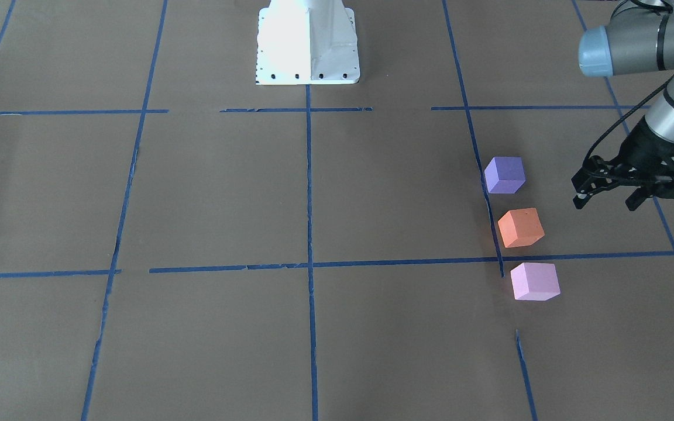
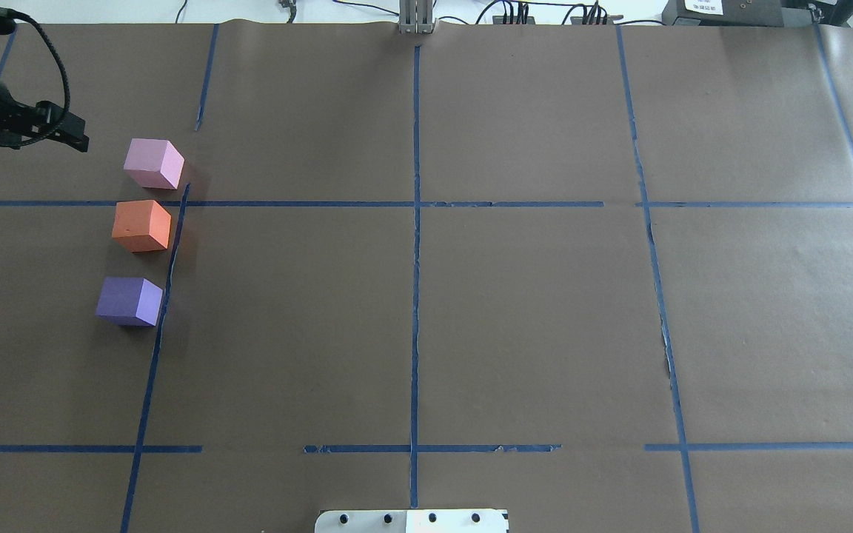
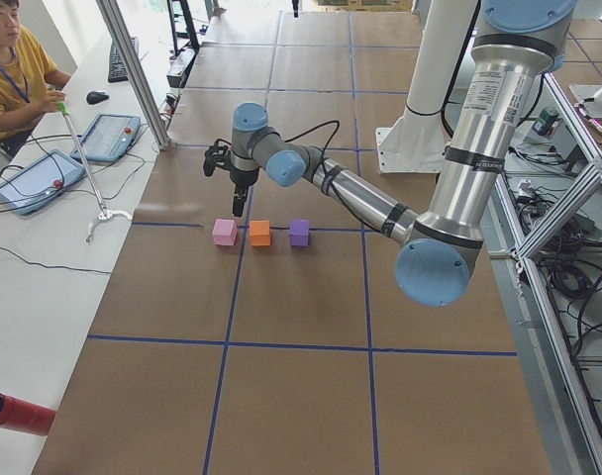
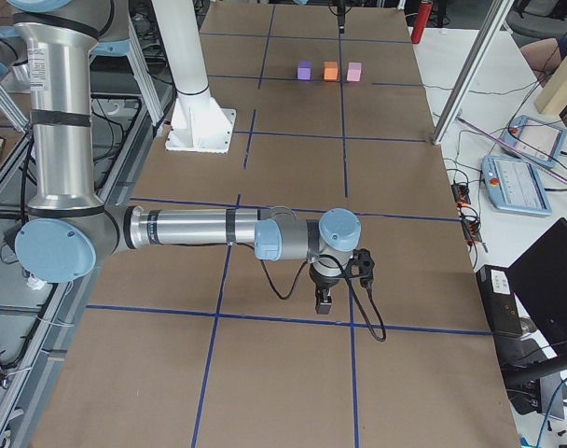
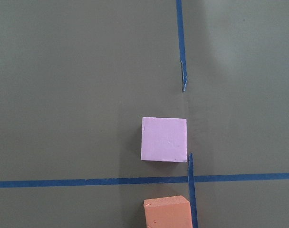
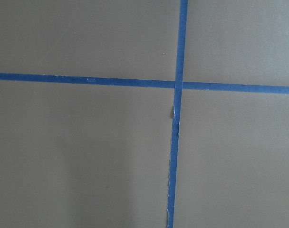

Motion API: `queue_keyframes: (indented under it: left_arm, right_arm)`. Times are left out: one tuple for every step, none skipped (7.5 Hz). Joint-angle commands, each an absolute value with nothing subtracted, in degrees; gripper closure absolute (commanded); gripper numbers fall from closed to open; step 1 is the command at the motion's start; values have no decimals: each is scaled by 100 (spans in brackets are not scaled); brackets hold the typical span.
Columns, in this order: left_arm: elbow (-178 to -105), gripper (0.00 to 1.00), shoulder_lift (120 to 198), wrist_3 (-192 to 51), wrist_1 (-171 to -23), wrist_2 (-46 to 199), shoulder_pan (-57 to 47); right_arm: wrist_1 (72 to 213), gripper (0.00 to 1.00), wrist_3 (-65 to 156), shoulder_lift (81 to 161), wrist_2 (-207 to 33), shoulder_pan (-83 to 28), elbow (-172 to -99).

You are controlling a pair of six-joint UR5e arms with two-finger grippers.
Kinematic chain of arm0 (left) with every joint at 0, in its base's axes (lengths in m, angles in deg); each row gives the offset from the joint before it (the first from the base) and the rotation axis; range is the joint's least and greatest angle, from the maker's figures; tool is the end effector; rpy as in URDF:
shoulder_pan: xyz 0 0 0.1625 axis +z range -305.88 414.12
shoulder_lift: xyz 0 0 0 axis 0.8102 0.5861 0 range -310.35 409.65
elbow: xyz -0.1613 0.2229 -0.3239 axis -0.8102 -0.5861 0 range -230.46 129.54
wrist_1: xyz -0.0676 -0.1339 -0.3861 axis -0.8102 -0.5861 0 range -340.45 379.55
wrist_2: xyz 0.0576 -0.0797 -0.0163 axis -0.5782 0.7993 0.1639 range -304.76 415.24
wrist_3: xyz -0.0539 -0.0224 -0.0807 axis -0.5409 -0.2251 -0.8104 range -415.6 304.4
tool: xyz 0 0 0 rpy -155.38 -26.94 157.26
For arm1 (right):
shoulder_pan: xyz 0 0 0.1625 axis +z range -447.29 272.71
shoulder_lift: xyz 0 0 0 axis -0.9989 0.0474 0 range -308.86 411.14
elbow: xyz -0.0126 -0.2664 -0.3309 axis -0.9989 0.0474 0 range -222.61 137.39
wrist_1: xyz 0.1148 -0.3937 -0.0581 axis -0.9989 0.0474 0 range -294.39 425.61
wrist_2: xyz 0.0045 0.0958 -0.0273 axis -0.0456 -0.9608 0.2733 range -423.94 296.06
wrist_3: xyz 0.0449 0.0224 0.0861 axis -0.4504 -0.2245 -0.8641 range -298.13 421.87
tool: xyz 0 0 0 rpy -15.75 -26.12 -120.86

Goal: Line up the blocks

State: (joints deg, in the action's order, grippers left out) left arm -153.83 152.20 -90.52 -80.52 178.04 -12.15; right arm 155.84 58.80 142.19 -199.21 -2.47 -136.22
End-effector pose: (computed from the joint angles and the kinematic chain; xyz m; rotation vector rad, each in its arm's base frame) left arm 0.1587 -0.5582 0.4151 0.2608 0.7804 -0.0045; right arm 0.0183 -0.4901 0.6360 -0.0184 -0.7907 -0.0509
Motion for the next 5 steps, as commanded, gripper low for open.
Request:
queue_keyframes:
  left_arm:
    - [-14953,1,15013,-7893,-8056,17994,-1933]
    - [-14699,1,14968,-7341,-8047,18231,-2301]
    - [-14287,1,14967,-6769,-8039,18311,-2775]
    - [-13970,1,14967,-6111,-8039,18312,-3110]
    - [-13732,1,14967,-5652,-8021,18295,-3505]
  right_arm:
    - [15579,0,5880,14219,-19921,-247,-13622]
    - [15588,0,5880,14219,-19921,-247,-13622]
    - [15579,0,5880,14219,-19921,-247,-13622]
    - [15588,0,5880,14219,-19929,-247,-13622]
    - [15579,0,5880,14219,-19921,-247,-13622]
